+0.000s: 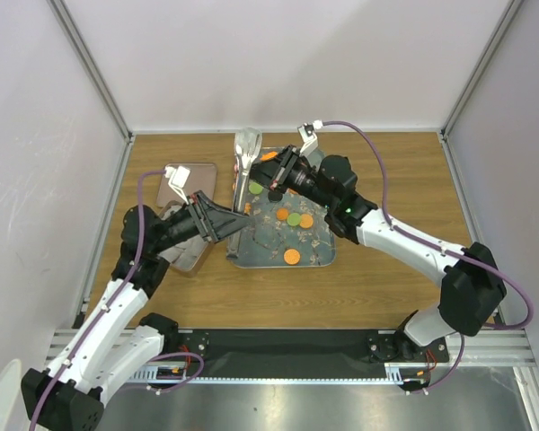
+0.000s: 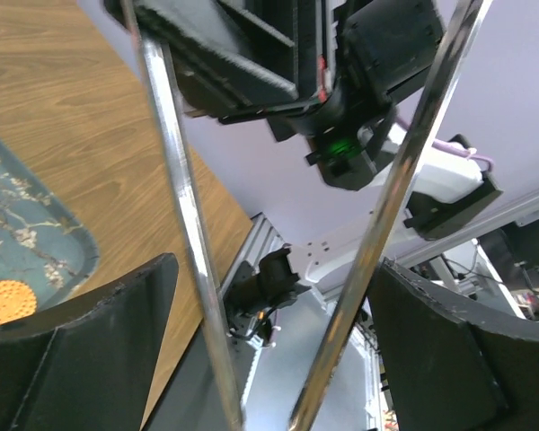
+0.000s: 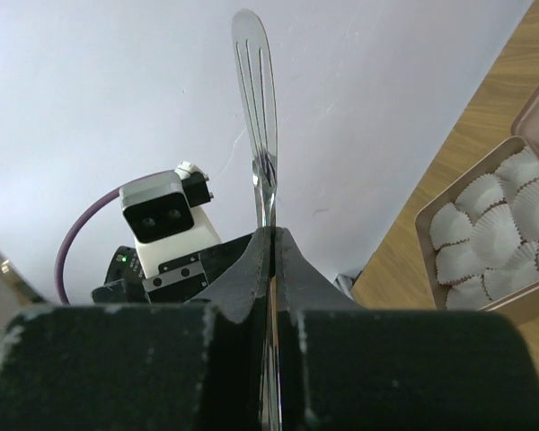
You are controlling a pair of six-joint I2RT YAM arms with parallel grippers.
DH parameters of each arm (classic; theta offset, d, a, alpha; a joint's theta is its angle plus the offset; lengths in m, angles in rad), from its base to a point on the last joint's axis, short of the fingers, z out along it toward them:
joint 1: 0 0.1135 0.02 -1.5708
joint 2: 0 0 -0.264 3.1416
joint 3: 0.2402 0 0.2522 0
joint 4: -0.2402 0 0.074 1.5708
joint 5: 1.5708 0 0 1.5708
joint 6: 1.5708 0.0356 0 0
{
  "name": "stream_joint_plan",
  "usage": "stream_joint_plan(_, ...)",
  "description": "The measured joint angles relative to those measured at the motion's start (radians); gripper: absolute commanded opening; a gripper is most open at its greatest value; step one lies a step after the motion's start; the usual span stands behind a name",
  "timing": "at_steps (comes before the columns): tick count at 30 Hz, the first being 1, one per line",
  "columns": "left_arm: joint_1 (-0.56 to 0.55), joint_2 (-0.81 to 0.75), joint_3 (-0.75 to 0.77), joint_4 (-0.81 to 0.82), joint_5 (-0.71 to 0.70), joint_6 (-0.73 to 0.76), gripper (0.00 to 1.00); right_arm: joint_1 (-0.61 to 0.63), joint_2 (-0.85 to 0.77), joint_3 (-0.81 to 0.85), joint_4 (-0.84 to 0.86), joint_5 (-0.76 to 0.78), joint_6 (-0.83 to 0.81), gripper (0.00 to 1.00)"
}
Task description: Pack the cookies
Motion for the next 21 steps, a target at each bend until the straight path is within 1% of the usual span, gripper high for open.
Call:
stream_joint_plan(11, 0.000, -0.047, -0.026, 0.023, 0.000, -0.050, 0.82, 0.047, 0.037, -0.002, 0.073, 0.076, 0.000, 0.00)
stream_joint_plan(21, 0.000, -0.065, -0.038, 0.013, -0.002, -0.051, 0.76, 0.080, 0.039, -0.023, 0.121, 0.139, 0.000, 0.00)
